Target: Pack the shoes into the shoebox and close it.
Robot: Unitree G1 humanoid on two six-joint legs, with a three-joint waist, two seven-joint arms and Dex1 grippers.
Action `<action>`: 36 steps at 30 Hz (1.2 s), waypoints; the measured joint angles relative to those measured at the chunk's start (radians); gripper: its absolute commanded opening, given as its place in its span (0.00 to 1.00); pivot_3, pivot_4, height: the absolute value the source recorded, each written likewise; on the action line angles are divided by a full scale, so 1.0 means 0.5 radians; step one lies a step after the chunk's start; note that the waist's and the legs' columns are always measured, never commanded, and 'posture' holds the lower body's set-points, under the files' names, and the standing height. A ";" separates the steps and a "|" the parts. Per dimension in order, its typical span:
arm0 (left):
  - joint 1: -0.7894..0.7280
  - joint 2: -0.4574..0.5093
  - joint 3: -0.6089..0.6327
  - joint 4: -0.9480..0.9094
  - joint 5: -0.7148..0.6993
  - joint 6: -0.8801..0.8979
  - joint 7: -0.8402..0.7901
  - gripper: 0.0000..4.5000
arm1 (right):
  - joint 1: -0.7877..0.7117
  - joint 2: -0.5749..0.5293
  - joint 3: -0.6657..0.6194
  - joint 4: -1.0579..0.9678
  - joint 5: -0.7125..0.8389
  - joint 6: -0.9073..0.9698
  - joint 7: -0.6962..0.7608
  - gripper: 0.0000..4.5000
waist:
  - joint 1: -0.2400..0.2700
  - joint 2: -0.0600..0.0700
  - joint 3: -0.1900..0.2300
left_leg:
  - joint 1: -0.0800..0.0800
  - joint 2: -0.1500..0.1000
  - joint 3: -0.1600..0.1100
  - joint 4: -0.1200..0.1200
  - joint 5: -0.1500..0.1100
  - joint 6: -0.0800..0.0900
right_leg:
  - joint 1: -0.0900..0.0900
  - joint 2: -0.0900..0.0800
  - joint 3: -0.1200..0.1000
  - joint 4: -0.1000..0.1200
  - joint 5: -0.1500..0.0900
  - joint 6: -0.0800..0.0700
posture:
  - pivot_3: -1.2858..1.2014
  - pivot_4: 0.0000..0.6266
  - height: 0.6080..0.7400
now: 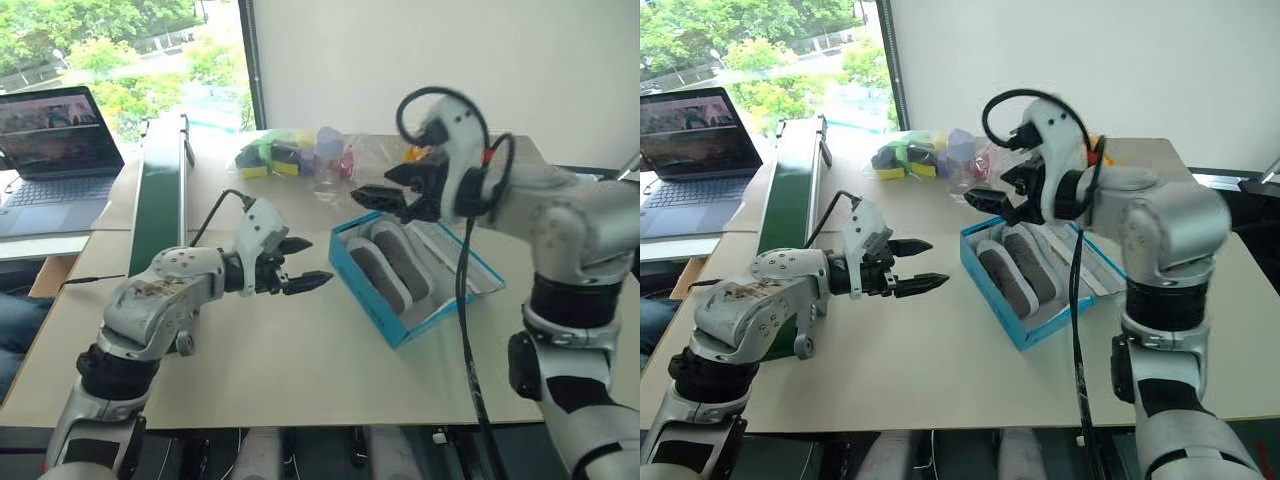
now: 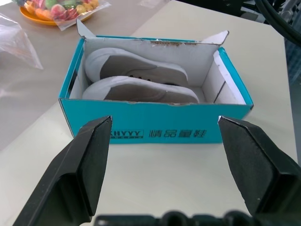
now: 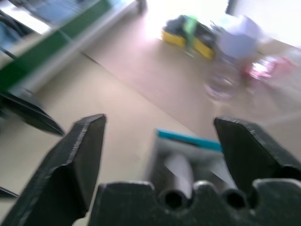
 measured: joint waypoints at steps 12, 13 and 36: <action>-0.420 -0.223 -0.312 0.644 0.285 -0.364 -0.379 0.86 | 1.142 -0.372 -1.136 -0.634 0.176 0.449 0.162 0.00 | 0.023 -0.002 -0.001 | -0.001 0.002 -0.002 0.000 -0.001 0.005 | 0.003 0.005 0.001 -0.002 0.001 0.003 | 0.52 0.24 0.99; -0.433 -0.235 -0.322 0.677 0.301 -0.382 -0.397 0.86 | 1.261 -0.342 -1.187 -0.661 0.200 0.455 0.173 0.00 | 0.023 0.000 -0.001 | -0.002 0.001 -0.001 0.001 -0.001 0.005 | 0.003 0.004 0.003 -0.001 0.001 0.003 | 0.52 0.24 0.99; -0.441 -0.109 -0.194 0.577 0.417 -0.257 -0.421 0.86 | 1.476 0.647 -0.667 0.149 0.005 -0.734 -0.144 0.00 | -0.078 0.018 -0.010 | -0.004 0.023 0.005 0.004 -0.001 0.005 | 0.003 0.014 -0.004 -0.013 0.004 0.006 | 0.52 0.24 0.99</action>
